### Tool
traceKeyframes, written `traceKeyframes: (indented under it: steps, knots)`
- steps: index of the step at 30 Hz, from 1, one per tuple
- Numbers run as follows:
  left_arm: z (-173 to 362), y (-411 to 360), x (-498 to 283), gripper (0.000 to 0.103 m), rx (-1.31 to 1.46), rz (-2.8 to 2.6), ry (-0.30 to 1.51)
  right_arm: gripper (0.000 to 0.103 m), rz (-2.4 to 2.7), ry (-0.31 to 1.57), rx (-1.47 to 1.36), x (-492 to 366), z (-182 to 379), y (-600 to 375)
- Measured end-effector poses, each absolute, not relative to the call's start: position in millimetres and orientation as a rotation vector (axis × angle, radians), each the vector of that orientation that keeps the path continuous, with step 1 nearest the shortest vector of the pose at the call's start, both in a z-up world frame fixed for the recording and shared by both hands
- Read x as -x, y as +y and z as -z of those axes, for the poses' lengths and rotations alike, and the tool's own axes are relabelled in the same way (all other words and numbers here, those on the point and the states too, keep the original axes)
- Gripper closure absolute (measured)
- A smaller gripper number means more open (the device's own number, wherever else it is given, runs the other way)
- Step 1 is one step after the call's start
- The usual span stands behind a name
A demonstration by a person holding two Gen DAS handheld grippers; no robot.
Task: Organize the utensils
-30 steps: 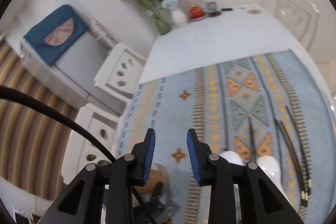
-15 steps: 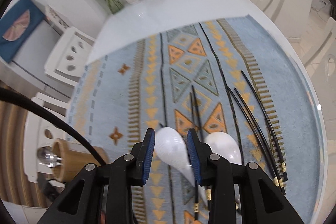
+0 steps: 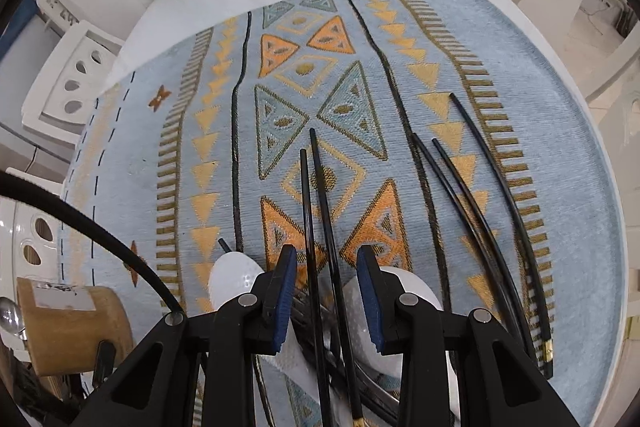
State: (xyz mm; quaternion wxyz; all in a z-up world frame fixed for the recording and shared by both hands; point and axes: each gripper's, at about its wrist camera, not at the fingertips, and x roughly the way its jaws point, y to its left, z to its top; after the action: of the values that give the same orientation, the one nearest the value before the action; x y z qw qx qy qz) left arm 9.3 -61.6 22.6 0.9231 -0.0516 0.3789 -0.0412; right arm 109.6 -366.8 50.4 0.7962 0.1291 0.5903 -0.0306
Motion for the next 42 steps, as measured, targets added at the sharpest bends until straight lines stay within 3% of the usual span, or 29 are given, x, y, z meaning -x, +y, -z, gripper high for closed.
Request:
traceKeyframes:
  steps: [5,13,28,42]
  knots:
    - [-22.5,-59.9,-11.3,0.004,0.106,0.085,0.779,0.077,0.093,1.287,-0.216,-115.7,-41.2,-362.2]
    - [-22.4,-60.2,-11.8,0.004,0.106,0.085,0.779,0.097,0.086,1.284,-0.177,-115.0,-33.4,-357.2]
    - [-20.9,-58.2,-14.0,0.004,0.110,0.088,0.782,0.098,0.011,1.153,-0.191,-86.2,-71.1,-355.6]
    - [-20.7,-57.5,-14.4,0.004,0.110,0.089,0.783,0.098,0.011,1.209,-0.354,-86.2,-49.5,-373.5]
